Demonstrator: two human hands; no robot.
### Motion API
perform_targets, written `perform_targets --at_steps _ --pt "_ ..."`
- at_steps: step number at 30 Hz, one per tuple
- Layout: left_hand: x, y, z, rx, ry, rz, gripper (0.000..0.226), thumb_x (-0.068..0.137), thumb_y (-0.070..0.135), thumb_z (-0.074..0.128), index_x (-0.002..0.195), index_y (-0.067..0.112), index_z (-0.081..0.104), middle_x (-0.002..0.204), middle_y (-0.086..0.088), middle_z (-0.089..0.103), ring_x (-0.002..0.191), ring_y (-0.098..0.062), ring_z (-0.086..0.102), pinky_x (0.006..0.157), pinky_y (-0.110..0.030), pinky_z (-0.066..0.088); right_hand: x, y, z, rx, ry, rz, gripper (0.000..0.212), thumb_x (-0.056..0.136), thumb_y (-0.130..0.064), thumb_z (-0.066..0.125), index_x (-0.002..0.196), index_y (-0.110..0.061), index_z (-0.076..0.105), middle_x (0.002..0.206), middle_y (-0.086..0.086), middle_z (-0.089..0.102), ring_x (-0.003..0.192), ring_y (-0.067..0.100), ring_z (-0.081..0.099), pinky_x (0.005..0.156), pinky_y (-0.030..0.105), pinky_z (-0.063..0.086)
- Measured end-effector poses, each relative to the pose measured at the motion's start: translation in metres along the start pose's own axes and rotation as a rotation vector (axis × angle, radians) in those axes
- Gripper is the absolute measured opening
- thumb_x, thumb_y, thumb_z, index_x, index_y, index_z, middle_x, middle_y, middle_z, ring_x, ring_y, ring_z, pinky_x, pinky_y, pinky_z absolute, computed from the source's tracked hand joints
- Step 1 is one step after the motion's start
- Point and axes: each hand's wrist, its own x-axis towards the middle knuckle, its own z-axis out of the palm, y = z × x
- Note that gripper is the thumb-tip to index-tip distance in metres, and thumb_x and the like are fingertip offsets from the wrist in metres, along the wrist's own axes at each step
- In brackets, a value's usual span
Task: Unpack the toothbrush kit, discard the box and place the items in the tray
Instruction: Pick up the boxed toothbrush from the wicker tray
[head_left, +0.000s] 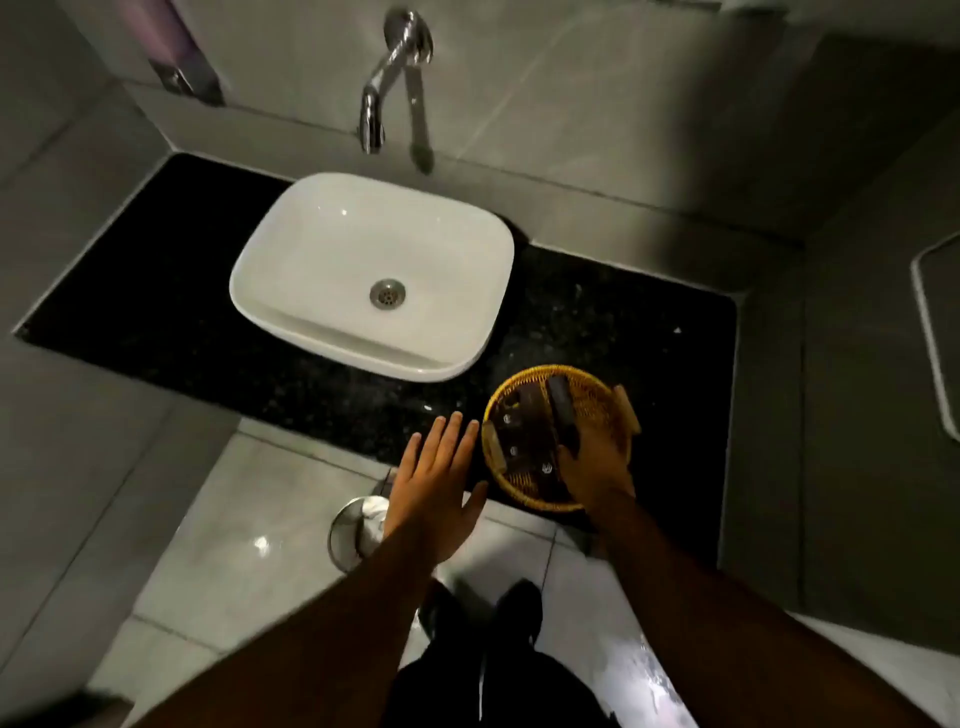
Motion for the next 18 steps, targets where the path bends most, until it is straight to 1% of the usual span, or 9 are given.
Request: perform_targets --at_steps 2,5,7,10,12,13,15,16,18 --pt "-0.002 0.001 0.008 -0.032 -0.017 -0.026 0.081 0.101 0.053 0.050 0.172 0.021 0.026 0.180 -0.008 0.026 0.167 -0.030 0.024 0.134 -0.053 0.022 0.007 -0.002 0.004 0.047 0.034 0.086 0.042 0.098 -0.025 0.060 0.140 -0.023 0.059 0.141 0.010 0.063 0.127 0.036 0.061 0.105 0.048 0.050" --pt "-0.009 0.002 0.017 -0.036 -0.019 -0.047 0.079 0.104 0.053 0.046 0.173 0.022 0.022 0.181 -0.008 0.022 0.168 -0.030 0.019 0.135 -0.052 0.017 0.015 0.012 0.021 0.059 0.048 0.153 0.019 0.097 -0.036 0.058 0.112 -0.026 0.066 0.112 0.006 0.068 0.108 0.032 0.067 0.092 0.051 0.058" --pt "-0.013 0.005 0.020 -0.042 -0.013 -0.059 0.079 0.105 0.052 0.046 0.173 0.021 0.021 0.181 -0.008 0.022 0.168 -0.030 0.020 0.135 -0.053 0.017 0.019 0.020 0.033 0.053 0.080 0.168 0.017 0.095 -0.042 0.058 0.101 -0.028 0.064 0.102 0.003 0.067 0.100 0.029 0.068 0.088 0.048 0.059" --pt "-0.013 0.003 0.019 -0.040 0.029 -0.061 0.079 0.105 0.050 0.048 0.173 0.022 0.021 0.181 -0.007 0.023 0.168 -0.028 0.020 0.135 -0.052 0.018 0.022 0.020 0.033 0.060 0.107 0.190 0.017 0.095 -0.041 0.062 0.094 -0.025 0.066 0.098 0.004 0.068 0.097 0.029 0.067 0.089 0.045 0.058" --pt "-0.013 0.002 0.017 -0.035 0.052 -0.065 0.079 0.105 0.050 0.050 0.173 0.022 0.022 0.181 -0.007 0.023 0.168 -0.028 0.020 0.135 -0.053 0.019 0.012 0.010 0.020 0.062 0.124 0.181 0.013 0.093 -0.038 0.066 0.091 -0.025 0.065 0.100 0.005 0.069 0.099 0.031 0.069 0.088 0.047 0.059" --pt "-0.012 0.001 0.015 -0.032 0.057 -0.064 0.079 0.105 0.050 0.050 0.173 0.022 0.021 0.182 -0.006 0.023 0.169 -0.027 0.019 0.135 -0.053 0.019 0.008 0.008 0.016 0.071 0.133 0.177 0.011 0.091 -0.034 0.068 0.095 -0.025 0.065 0.106 0.006 0.069 0.103 0.033 0.070 0.090 0.049 0.060" --pt "-0.007 -0.001 0.008 -0.038 0.042 -0.065 0.079 0.106 0.051 0.046 0.174 0.023 0.016 0.183 -0.006 0.017 0.170 -0.026 0.013 0.136 -0.053 0.016 0.010 0.016 0.015 0.076 0.140 0.168 0.028 0.090 -0.030 0.071 0.116 -0.022 0.066 0.130 0.010 0.065 0.119 0.036 0.065 0.099 0.051 0.057" --pt "-0.003 0.000 0.003 -0.048 0.055 -0.066 0.078 0.107 0.051 0.043 0.174 0.022 0.014 0.183 -0.006 0.015 0.170 -0.026 0.011 0.136 -0.053 0.015 0.004 0.005 0.001 0.075 0.144 0.144 0.039 0.089 -0.034 0.071 0.125 -0.021 0.063 0.139 0.011 0.060 0.127 0.036 0.062 0.102 0.052 0.055" --pt "0.010 0.006 -0.012 -0.051 0.094 -0.059 0.077 0.108 0.051 0.040 0.174 0.020 0.014 0.183 -0.008 0.014 0.170 -0.027 0.011 0.136 -0.054 0.014 -0.002 -0.008 -0.019 0.122 0.154 0.096 0.045 0.087 -0.046 0.067 0.123 -0.020 0.062 0.144 0.011 0.055 0.133 0.036 0.056 0.105 0.051 0.052"
